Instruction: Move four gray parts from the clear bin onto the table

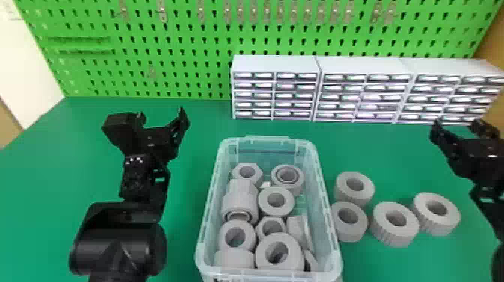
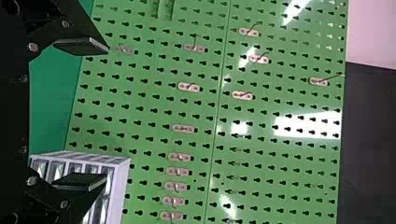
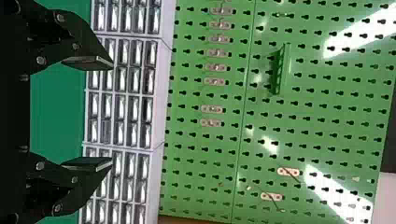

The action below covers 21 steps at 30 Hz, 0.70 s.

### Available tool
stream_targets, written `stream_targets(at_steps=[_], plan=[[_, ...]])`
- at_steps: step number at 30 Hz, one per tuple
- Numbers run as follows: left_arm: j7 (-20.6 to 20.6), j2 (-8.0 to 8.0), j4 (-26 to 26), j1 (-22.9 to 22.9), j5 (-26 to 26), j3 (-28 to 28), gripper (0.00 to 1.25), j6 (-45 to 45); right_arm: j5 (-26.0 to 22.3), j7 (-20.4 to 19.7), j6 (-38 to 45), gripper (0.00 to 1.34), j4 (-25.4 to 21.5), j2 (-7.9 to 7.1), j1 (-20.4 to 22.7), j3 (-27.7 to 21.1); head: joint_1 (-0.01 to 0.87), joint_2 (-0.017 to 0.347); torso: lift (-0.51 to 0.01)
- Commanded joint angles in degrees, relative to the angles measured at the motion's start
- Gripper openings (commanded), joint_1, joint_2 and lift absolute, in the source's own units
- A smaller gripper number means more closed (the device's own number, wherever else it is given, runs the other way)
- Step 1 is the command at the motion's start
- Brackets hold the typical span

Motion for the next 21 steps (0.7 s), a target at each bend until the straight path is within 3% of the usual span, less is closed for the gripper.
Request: stream_targets(at_steps=[1, 21], plan=[[-0.1, -0.15, 0.0, 0.1, 0.1, 0.3, 0.95, -0.2, -0.1, 0.0, 0.0, 0.81, 0.0, 0.06, 0.1, 0.2, 0.693, 0.072, -0.052], [-0.3, -0.15, 0.0, 0.2, -0.1, 0.9, 0.95, -0.2, 0.0, 0.0, 0.2, 0.81, 0.1, -0.30, -1.3, 2.6, 0.693, 0.072, -0.052]])
